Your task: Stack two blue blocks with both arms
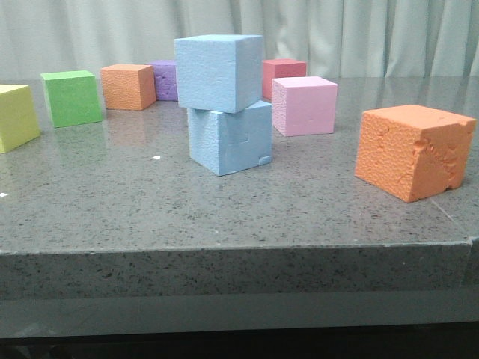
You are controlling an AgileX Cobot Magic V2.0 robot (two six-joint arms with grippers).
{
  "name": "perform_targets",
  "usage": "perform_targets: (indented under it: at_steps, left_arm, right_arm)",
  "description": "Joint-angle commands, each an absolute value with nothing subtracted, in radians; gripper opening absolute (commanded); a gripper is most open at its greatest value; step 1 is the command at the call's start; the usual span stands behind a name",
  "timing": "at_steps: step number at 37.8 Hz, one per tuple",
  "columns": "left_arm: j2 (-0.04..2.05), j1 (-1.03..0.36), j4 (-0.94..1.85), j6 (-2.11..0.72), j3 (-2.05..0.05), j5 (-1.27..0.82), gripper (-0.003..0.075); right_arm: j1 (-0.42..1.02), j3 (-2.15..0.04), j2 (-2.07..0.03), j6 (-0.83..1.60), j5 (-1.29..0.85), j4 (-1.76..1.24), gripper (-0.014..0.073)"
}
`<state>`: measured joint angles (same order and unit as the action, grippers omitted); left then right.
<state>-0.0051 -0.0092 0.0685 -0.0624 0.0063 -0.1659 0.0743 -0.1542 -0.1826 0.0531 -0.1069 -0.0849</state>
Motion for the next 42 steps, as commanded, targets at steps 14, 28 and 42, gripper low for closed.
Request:
perform_targets:
  at_steps: [14,28,42]
  left_arm:
    - [-0.023,-0.008,0.07,-0.055,0.01,-0.081,-0.002]
    - [-0.023,-0.008,0.07,-0.055,0.01,-0.081,-0.002]
    - [-0.023,-0.008,0.07,-0.055,0.01,-0.081,-0.002]
  right_arm:
    - [0.032,0.022,0.028,0.091,-0.109,-0.09,-0.0067]
    - [0.032,0.022,0.029,0.09,-0.127,-0.09,-0.0067]
    - [0.032,0.022,0.029,0.09,-0.127,-0.09,-0.0067]
